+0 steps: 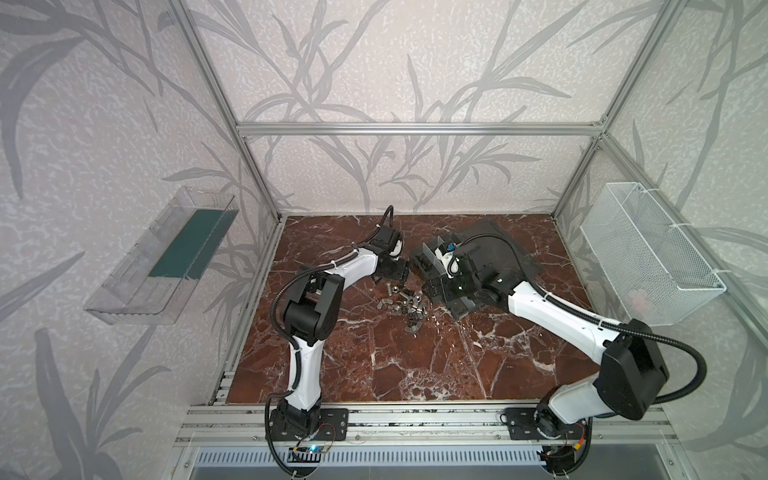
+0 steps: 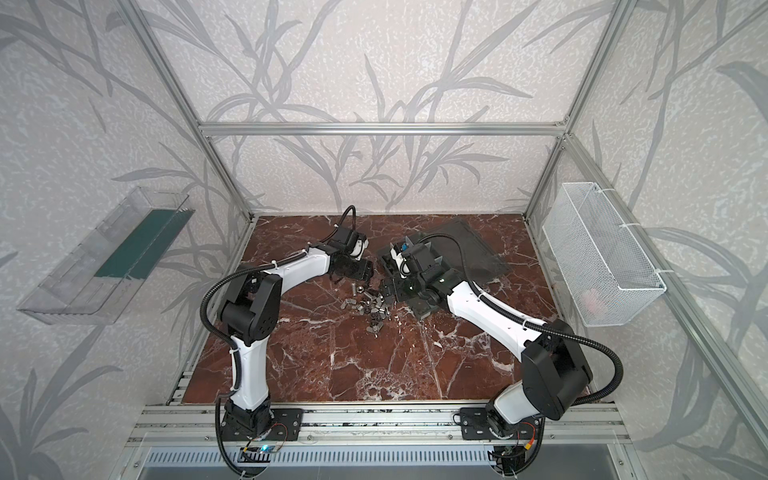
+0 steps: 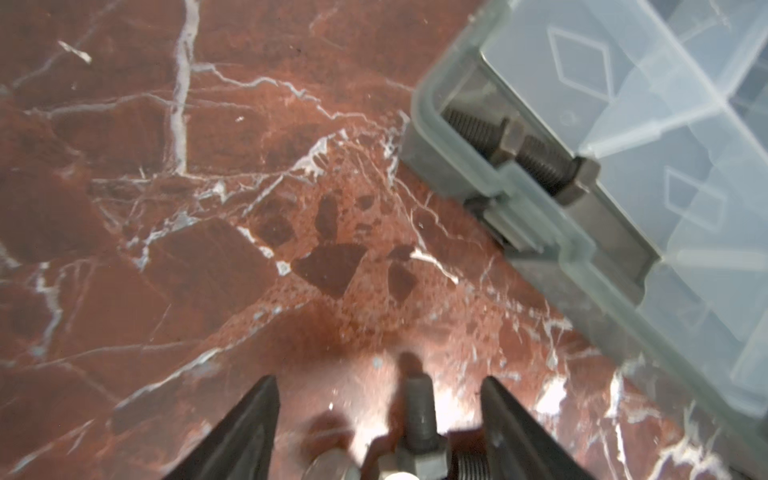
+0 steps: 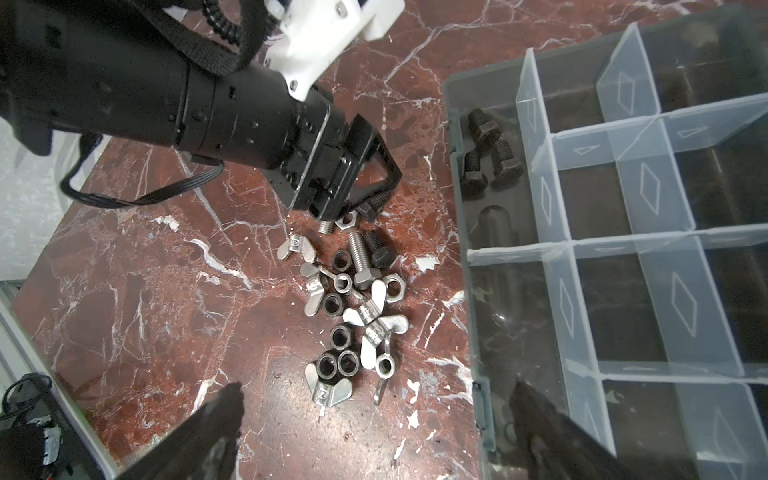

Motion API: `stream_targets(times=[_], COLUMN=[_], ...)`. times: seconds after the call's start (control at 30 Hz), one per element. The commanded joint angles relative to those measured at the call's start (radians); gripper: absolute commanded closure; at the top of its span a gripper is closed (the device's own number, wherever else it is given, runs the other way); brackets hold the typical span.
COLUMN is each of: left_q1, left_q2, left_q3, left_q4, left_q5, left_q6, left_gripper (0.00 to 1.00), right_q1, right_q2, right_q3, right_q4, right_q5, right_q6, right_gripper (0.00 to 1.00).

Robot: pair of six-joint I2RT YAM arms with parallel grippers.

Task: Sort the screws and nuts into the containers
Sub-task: 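Lower the left gripper onto a black bolt in the pile and grasp it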

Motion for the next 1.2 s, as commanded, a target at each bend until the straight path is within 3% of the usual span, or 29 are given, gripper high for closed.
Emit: stream_targets(times=[0.0, 0.37, 0.63, 1.17], left_q1=[-0.006, -0.064, -0.073, -0.079], left_q2=[0.038, 0.063, 0.092, 0.135], left_q3=[0.048, 0.064, 0.093, 0.154], left_q4=[-0.065, -0.122, -0.156, -0.210], left_q5=[0.004, -0.111, -0.140, -0.168], left_q6=[-0.003, 0.036, 0.032, 0.027], left_gripper=[0.34, 0.40, 0.51, 0.74], right_q1=[-0.001, 0.000, 0.000, -0.001], right_q2=[-0.029, -0.062, -0.120, -0.045], right_q3=[-0.013, -0.008, -0.041, -0.039], right_q4=[-0.018, -0.088, -0.091, -0.035], right_q5=[0.031, 0.058, 0.103, 0.088], right_q6=[0.009, 0.025, 0.029, 0.066], right_gripper=[0.01, 0.01, 0.01, 0.01])
